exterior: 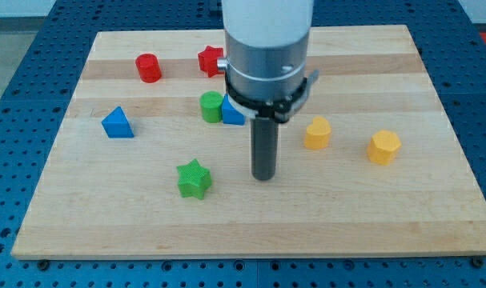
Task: Move the green star left to the green circle
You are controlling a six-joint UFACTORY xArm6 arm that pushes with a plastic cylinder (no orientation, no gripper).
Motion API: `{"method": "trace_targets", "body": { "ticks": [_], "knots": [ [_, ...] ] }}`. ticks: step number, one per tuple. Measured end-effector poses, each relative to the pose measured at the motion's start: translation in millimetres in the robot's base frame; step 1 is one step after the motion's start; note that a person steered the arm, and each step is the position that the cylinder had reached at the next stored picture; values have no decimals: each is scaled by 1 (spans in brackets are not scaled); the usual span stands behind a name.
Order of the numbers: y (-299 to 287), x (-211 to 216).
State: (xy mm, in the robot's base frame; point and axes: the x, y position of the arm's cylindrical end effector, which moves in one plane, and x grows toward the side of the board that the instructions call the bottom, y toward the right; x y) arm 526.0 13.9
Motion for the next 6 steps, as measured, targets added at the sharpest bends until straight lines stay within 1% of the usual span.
{"method": "trace_targets", "body": {
  "ticks": [1,2,3,4,5,6],
  "knots": [
    [-18,45],
    [-81,52],
    [-96,-3],
    [-102,-46],
    [-98,-38],
    [-82,-38]
  ]
}}
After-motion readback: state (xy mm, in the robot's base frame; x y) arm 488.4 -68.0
